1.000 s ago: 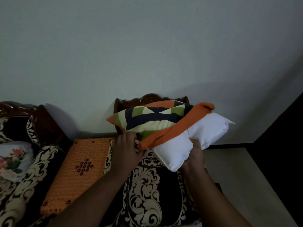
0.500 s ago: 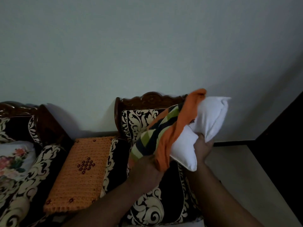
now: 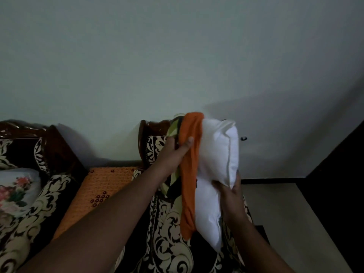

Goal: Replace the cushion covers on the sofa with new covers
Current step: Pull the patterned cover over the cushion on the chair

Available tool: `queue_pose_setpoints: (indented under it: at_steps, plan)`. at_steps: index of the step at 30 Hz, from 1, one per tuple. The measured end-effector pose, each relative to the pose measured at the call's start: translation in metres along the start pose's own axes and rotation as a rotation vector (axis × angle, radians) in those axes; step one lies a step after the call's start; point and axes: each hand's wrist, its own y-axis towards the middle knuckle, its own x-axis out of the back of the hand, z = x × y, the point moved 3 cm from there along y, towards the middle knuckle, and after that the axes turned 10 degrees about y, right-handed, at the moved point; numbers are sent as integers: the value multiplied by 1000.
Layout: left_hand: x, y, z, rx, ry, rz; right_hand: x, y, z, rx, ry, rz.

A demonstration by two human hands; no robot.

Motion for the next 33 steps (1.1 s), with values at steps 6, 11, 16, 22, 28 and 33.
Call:
queue_pose_setpoints:
  at_steps: [6, 11, 16, 22, 28, 33]
  plan:
    - [-14, 15, 11, 42, 186, -229, 17, -1, -16, -32, -274, 153]
    - [-27, 1, 17, -51, 95, -277, 19, 10, -4, -71, -476, 420]
    - [-38, -14, 9, -309, 274, -274, -3, 26, 18, 122, -501, 72]
    - [-12, 9, 10, -21, 175, -202, -10, 11, 17, 325, -556, 84]
    - [-7, 14, -1, -131, 412, -61, -10, 7, -22, 463, -903, 258]
    - [-50, -36, -28, -412, 402, 175, -11, 20, -29, 355, -1107, 283]
